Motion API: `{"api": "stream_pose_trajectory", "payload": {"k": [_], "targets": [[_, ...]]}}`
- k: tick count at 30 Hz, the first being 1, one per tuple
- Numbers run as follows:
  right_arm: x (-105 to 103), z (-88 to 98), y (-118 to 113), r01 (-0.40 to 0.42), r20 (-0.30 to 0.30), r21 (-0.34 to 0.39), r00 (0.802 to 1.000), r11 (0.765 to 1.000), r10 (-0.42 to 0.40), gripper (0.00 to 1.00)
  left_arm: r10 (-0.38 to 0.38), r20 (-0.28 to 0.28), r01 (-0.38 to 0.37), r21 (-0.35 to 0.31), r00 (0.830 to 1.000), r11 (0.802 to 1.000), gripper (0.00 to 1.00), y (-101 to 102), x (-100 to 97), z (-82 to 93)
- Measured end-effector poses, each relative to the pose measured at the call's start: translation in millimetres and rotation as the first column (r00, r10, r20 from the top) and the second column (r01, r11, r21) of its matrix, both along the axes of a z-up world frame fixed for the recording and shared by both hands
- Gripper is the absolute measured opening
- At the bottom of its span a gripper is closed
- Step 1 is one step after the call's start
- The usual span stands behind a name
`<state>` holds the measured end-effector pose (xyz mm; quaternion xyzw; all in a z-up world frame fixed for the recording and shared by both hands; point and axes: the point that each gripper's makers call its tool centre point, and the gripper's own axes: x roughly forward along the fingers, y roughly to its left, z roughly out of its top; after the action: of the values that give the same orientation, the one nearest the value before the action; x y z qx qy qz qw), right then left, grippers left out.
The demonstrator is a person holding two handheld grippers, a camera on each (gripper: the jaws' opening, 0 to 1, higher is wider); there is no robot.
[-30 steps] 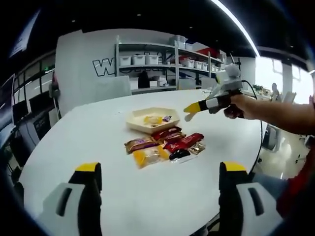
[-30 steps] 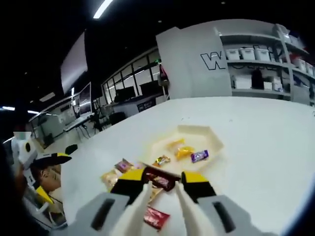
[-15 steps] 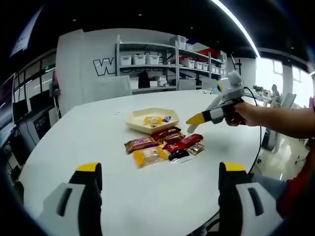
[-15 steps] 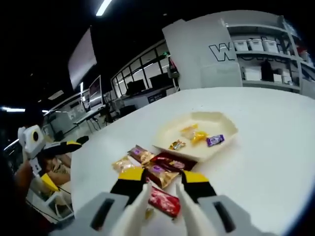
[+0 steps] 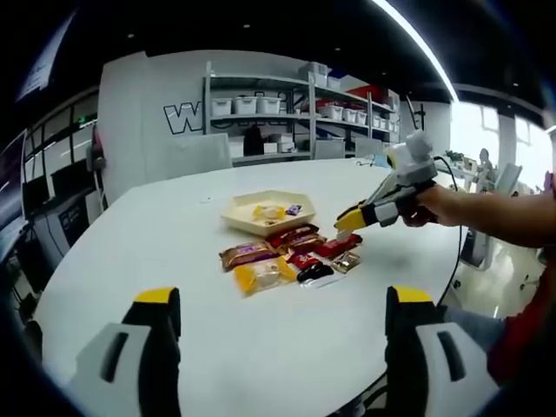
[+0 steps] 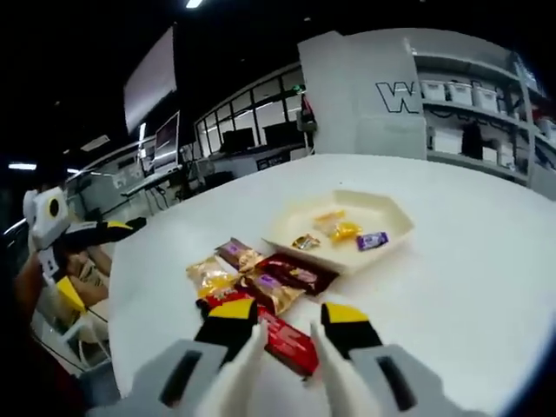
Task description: Place the target food into the container with the food tongs after gripping and lifting it, then release it inside without dropping or visibly crushing the food.
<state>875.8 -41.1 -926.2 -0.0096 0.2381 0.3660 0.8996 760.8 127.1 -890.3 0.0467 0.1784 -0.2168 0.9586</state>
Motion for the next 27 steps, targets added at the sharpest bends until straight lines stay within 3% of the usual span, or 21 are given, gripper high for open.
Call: {"api": "stream_pose_trajectory", "payload": {"k": [6, 17, 18, 20, 21, 23, 27], "targets": [[-3, 0.8, -15, 0.060, -0.014, 0.012, 0.998, 0.998, -0.060, 0.23, -0.006, -0.001, 0.006, -0.003, 1.000, 1.000, 0.95, -2, 0.0, -0.2], [-17, 3.1, -15, 0.066, -0.045, 0.053, 0.997, 0.996, -0.064, 0.24, -0.025, 0.006, 0.026, -0.004, 1.000, 1.000, 0.95, -9, -0.4, 2.9], [-16, 4.0, -14, 0.057, -0.038, 0.052, 0.998, 0.997, -0.055, 0.24, -0.025, 0.007, 0.025, -0.004, 1.000, 1.000, 0.94, -9, -0.6, 3.2], [-22, 11.4, 1, -0.087, 0.051, 0.033, 0.995, 0.996, 0.086, 0.24, -0.023, 0.008, 0.023, -0.004, 1.000, 1.000, 0.94, -8, -0.8, 3.5], [-19, 14.3, 1, -0.085, 0.094, 0.013, 0.992, 0.996, 0.083, 0.24, -0.021, 0.008, 0.021, -0.006, 1.000, 1.000, 0.94, -7, -1.0, 3.4], [-19, 6.9, 2, -0.102, 0.100, -0.060, 0.989, 0.993, 0.108, 0.24, -0.019, 0.006, 0.019, -0.003, 1.000, 1.000, 0.94, -6, -1.3, 2.6], [-17, -2.8, 6, -0.113, 0.073, -0.071, 0.990, 0.991, 0.118, 0.25, -0.014, 0.008, 0.014, -0.002, 1.000, 1.000, 0.95, -4, -1.3, 2.7]]}}
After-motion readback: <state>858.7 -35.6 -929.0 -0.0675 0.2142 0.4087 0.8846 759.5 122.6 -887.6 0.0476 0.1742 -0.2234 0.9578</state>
